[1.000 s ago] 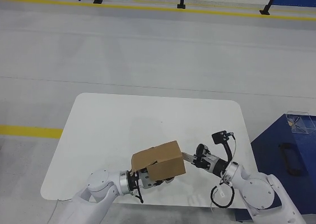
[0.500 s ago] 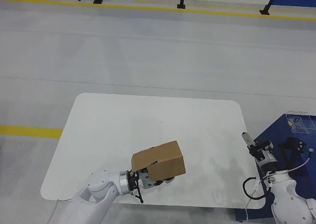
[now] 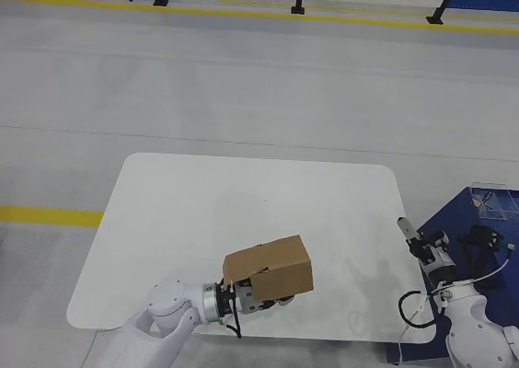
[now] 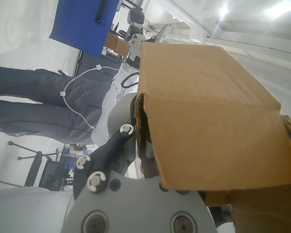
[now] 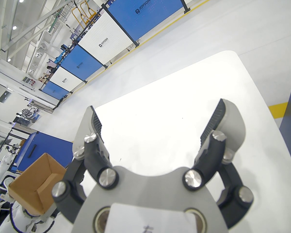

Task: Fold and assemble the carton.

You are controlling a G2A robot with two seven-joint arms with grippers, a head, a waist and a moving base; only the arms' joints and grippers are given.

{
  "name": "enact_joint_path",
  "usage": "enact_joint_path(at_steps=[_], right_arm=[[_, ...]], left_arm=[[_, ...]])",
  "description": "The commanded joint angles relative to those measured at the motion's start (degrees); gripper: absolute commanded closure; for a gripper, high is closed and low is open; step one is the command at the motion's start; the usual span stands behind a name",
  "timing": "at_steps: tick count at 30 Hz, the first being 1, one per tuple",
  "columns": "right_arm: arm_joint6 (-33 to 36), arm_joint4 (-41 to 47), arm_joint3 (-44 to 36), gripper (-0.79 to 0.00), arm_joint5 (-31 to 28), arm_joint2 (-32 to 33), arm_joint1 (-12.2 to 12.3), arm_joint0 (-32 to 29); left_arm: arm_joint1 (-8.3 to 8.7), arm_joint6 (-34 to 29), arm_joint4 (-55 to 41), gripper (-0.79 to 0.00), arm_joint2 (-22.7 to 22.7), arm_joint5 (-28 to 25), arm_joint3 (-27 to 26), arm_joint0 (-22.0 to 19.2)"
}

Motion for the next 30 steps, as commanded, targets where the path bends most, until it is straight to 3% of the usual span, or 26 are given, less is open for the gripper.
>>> enact_joint_path(at_steps=[1,7,11,13,16,21,30], right_arm=[[0.0,0.0,0.0,-0.785,0.0,0.0,0.0,0.0],[0.0,0.0,0.0,-0.785,0.0,0.0,0.0,0.0],[0.0,0.0,0.0,-0.785,0.0,0.0,0.0,0.0],[0.0,0.0,0.0,-0.785,0.0,0.0,0.0,0.0],[0.0,0.0,0.0,-0.785,0.0,0.0,0.0,0.0],[0.0,0.0,0.0,-0.785,0.0,0.0,0.0,0.0],[0.0,0.0,0.0,-0.785,0.0,0.0,0.0,0.0]], left_arm=[[-0.05,9.21,-0.09,0.0,0.15,6.85,-6.2,1.41],[-1.81,39.05,-16.11,0.0,0.25,20.16,-18.37,6.28],[-3.72,58.78,-34.76,0.0,1.2,23.44,-20.36,7.35],[-4.54,67.74,-39.71,0.0,1.56,19.83,-21.11,6.89],[-5.51,75.81,-46.96,0.0,2.65,16.83,-20.58,5.88],[-6.98,89.01,-53.2,0.0,3.75,4.59,-18.13,5.0],[-10.16,102.59,-54.57,0.0,9.27,-11.14,-8.35,-0.5]])
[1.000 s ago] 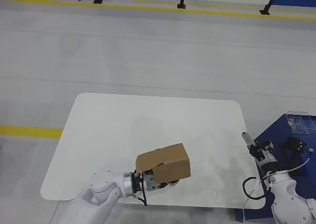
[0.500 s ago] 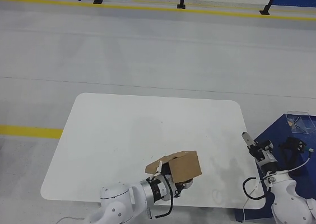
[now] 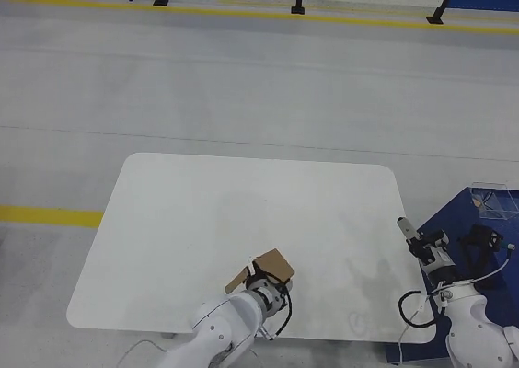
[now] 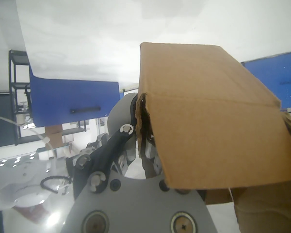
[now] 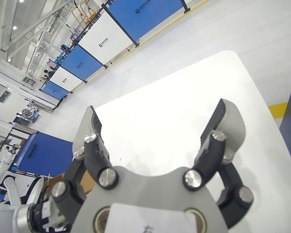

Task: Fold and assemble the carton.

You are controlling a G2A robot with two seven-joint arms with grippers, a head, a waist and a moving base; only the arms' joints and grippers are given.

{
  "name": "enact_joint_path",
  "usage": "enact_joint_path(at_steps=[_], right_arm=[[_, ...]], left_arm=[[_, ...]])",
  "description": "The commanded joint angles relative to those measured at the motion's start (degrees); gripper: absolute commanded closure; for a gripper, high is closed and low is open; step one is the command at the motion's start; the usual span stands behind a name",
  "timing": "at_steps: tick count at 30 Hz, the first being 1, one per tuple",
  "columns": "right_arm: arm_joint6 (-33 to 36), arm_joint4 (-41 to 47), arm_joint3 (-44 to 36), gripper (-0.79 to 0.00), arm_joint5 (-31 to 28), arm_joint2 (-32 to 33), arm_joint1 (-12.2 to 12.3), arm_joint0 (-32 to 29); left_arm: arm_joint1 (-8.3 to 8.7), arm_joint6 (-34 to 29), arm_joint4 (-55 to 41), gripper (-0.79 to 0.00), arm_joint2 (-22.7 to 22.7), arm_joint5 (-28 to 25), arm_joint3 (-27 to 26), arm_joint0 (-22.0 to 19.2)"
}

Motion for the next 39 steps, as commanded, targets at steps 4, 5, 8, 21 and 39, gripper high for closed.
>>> enact_joint_path(at_steps=[4,5,8,21,39], right_arm=[[0.0,0.0,0.0,-0.785,0.0,0.0,0.0,0.0],[0.0,0.0,0.0,-0.785,0.0,0.0,0.0,0.0],[0.0,0.0,0.0,-0.785,0.0,0.0,0.0,0.0],[0.0,0.0,0.0,-0.785,0.0,0.0,0.0,0.0],[0.0,0.0,0.0,-0.785,0.0,0.0,0.0,0.0]], left_arm=[[-2.03,4.43,-3.12,0.0,1.68,-7.28,5.89,-4.04],[-2.33,4.8,-2.23,0.0,2.05,-8.68,6.72,-4.66],[-3.21,6.53,-2.65,-0.022,3.32,-10.01,8.91,-5.89],[-4.22,3.88,3.46,-0.785,4.99,-6.41,3.07,-4.63],[5.63,-52.5,39.13,-0.785,-10.78,26.43,-7.01,10.37]])
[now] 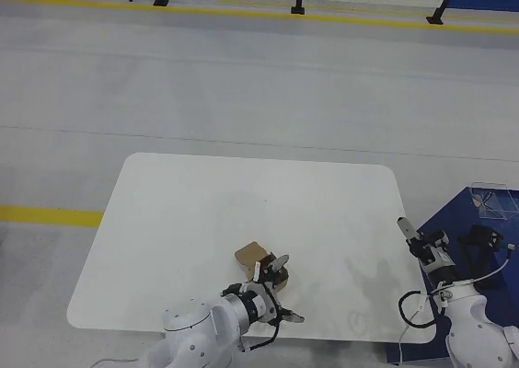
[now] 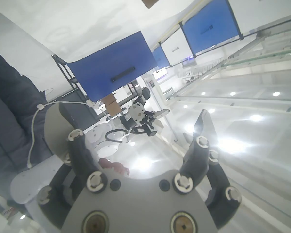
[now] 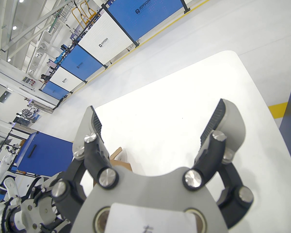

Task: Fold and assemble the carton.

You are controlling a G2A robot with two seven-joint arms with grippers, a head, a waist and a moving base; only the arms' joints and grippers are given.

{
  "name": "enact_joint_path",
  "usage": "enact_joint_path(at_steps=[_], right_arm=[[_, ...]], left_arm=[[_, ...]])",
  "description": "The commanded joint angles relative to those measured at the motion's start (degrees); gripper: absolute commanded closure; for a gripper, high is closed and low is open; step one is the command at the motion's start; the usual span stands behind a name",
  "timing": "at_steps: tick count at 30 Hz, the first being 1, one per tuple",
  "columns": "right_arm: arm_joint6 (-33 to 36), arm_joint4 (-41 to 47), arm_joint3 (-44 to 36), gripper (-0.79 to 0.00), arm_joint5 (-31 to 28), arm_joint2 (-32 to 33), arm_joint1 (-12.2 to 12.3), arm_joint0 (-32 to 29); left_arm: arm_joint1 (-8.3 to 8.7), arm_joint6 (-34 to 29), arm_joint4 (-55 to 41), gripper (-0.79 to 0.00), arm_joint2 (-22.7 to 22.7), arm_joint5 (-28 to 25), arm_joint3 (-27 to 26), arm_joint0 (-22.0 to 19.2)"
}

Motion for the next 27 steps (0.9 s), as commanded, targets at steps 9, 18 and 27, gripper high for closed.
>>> enact_joint_path(at_steps=[9,18,27], right_arm=[[0.0,0.0,0.0,-0.785,0.0,0.0,0.0,0.0],[-0.34,-3.99,0.17,-0.785,2.94,-1.43,-0.05,0.88],[5.9,-17.33,3.39,-0.785,2.31,-20.22,-0.97,11.3]], left_arm=[[1.48,-16.93,9.72,-0.785,-1.57,-4.92,2.32,2.07],[1.79,-16.59,14.22,-0.785,-0.9,-2.9,1.27,1.27],[4.75,-3.6,40.73,-0.785,-0.62,21.2,-14.24,5.21]])
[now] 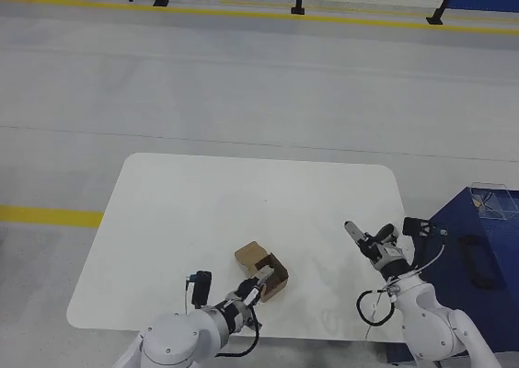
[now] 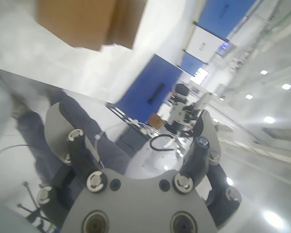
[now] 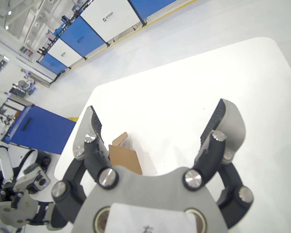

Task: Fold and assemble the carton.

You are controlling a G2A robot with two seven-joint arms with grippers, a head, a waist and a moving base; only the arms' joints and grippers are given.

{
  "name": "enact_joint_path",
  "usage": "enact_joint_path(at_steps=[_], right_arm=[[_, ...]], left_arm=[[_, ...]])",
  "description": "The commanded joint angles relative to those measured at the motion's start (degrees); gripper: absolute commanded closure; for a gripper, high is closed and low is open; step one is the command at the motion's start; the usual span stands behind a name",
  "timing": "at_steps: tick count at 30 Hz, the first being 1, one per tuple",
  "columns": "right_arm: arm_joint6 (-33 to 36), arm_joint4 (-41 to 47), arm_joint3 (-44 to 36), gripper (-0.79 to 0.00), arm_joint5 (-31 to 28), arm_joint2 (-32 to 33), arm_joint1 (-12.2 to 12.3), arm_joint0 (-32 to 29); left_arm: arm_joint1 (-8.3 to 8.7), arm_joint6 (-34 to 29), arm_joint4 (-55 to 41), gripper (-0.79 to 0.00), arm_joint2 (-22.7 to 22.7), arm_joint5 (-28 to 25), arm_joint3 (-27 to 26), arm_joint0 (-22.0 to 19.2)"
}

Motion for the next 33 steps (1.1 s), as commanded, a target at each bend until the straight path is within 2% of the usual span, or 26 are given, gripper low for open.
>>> enact_joint_path(at_steps=[1,4,8,11,15,23,28,33], right_arm=[[2.65,-5.38,1.95,-0.785,-0.48,-3.95,-0.1,2.54],[3.31,-13.21,5.03,-0.785,0.6,-9.21,-0.55,5.73],[4.09,-22.74,10.34,-0.785,2.78,-15.53,-1.37,10.0],[5.1,-24.02,13.03,-0.785,3.09,-18.99,-2.15,12.43],[6.97,-25.36,15.32,-0.785,2.38,-22.78,-2.99,14.27],[8.39,-26.52,19.08,-0.785,3.85,-27.14,-4.54,16.57],[7.76,-25.6,20.37,-0.785,5.46,-27.9,-5.35,17.24],[5.76,-24.66,19.03,-0.785,7.04,-26.91,-5.73,16.48]], left_arm=[[0.4,3.66,4.8,-0.785,2.01,2.35,1.0,0.79],[0.35,6.56,6.66,-0.785,5.1,2.35,2.46,0.6],[-0.78,11.29,6.81,-0.785,8.45,2.35,7.19,-2.63],[-2.2,15.85,6.37,-0.785,11.57,2.35,11.94,-5.33],[-4.1,20.68,1.95,-0.785,12.82,2.35,16.19,-7.81],[-5.98,26.42,-4.99,-0.785,15.05,2.35,23.04,-12.0],[-6.57,28.35,-8.53,-0.785,15.58,2.35,22.9,-13.42],[-6.04,31.02,-7.11,-0.785,14.22,2.35,15.91,-9.94]])
